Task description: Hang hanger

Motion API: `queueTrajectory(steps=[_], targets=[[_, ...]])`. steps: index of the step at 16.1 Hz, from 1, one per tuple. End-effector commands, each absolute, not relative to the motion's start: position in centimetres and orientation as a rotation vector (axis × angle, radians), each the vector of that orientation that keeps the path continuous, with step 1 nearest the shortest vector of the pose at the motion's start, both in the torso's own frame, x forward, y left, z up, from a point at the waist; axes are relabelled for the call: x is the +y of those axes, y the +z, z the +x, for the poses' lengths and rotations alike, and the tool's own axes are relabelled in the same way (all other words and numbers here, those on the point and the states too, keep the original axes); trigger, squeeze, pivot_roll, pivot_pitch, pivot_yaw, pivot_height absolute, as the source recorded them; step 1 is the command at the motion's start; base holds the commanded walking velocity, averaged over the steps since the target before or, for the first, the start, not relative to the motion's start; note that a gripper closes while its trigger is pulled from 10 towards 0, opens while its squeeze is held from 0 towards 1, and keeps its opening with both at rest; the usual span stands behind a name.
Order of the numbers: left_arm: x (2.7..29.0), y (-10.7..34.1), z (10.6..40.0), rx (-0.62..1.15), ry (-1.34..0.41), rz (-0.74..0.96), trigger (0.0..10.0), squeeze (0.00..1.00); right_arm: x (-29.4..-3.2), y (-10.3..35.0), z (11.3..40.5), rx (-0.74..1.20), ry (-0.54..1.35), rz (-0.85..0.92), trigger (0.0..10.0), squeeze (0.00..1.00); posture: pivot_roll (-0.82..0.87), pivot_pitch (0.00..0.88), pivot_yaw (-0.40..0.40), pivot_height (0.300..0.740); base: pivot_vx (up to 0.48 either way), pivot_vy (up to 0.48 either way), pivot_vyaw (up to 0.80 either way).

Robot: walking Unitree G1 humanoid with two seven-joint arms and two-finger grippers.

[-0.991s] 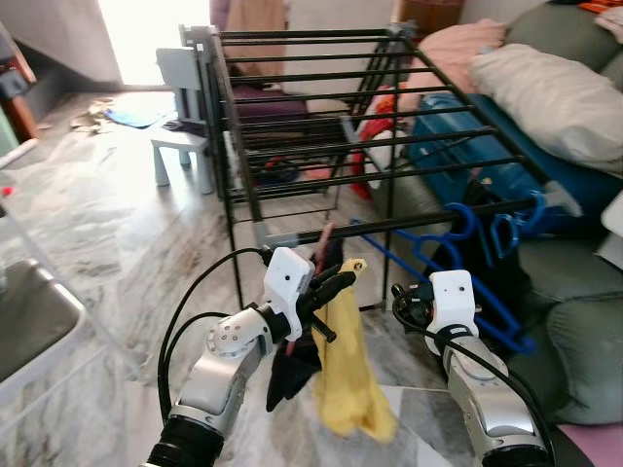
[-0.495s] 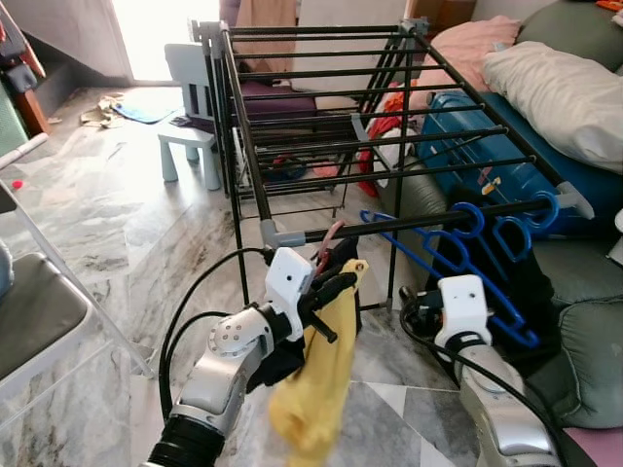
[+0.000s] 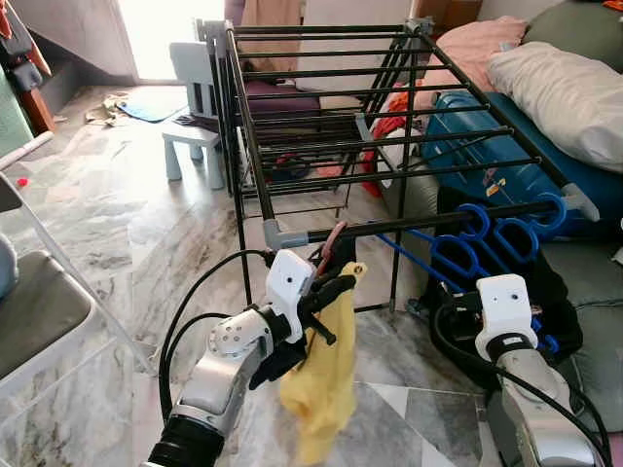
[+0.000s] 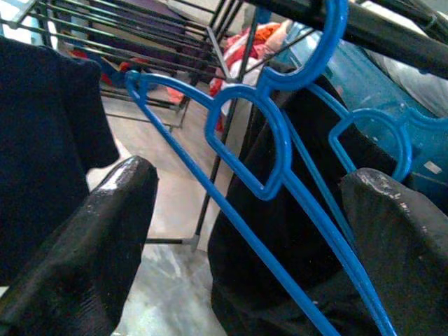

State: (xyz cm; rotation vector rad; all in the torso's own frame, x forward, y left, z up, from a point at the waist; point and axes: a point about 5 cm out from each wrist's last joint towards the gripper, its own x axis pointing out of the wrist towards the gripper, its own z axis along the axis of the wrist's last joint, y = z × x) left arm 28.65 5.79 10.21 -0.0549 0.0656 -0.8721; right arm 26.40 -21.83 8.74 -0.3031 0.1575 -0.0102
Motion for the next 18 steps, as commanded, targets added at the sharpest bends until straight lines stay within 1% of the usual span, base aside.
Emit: queueTrajectory(steps=[1,3,6,8,10,12,15,17,18], targets=[[5.6,11.0,29.0,0.034,-0.886,-0.033,10.0,0.0,-22.8,9.2,26.3,0.146,-0.014,-0.324,10.0,0.0,0.07,0.0,-0.059,0.74,0.0,0.0,0.0],[5.7,11.0,29.0,0.035,-0.886,-0.028,10.0,0.0,-23.8,9.2,26.2,0.163,-0.006,-0.365,10.0,0.0,0.07,0.0,-0.058,0.74,0.0,0.0,0.0],[5.7,11.0,29.0,0.042,-0.893,-0.019,10.0,0.0,-26.3,8.5,25.4,0.24,0.014,-0.41,10.0,0.0,0.07,0.0,-0.051,0.74,0.0,0.0,0.0],[5.8,10.9,29.1,0.05,-0.898,-0.01,10.0,0.0,-26.7,8.2,25.5,0.261,0.045,-0.404,10.0,0.0,0.07,0.0,-0.047,0.74,0.0,0.0,0.0],[6.0,10.8,29.2,0.058,-0.897,0.006,10.0,0.0,-26.8,7.6,26.2,0.287,0.078,-0.373,10.0,0.0,0.08,0.0,-0.045,0.74,0.0,0.0,0.0],[6.2,10.7,29.2,0.062,-0.894,0.013,10.0,0.0,-27.0,7.5,26.8,0.289,0.081,-0.347,10.0,0.0,0.09,0.0,-0.044,0.74,0.0,0.0,0.0],[6.4,10.7,29.4,0.066,-0.893,0.026,10.0,0.0,-28.0,7.6,27.7,0.286,0.061,-0.338,10.0,0.0,0.1,0.0,-0.038,0.74,0.0,0.0,0.0],[6.2,10.6,29.3,0.073,-0.906,0.032,10.0,0.0,-28.3,7.6,28.4,0.289,0.058,-0.294,10.0,0.0,0.1,0.0,-0.033,0.74,0.0,0.0,0.0],[6.2,10.6,29.3,0.073,-0.912,0.033,10.0,0.0,-28.0,7.5,28.7,0.286,0.073,-0.259,10.0,0.0,0.1,0.0,-0.033,0.74,0.0,0.0,0.0]])
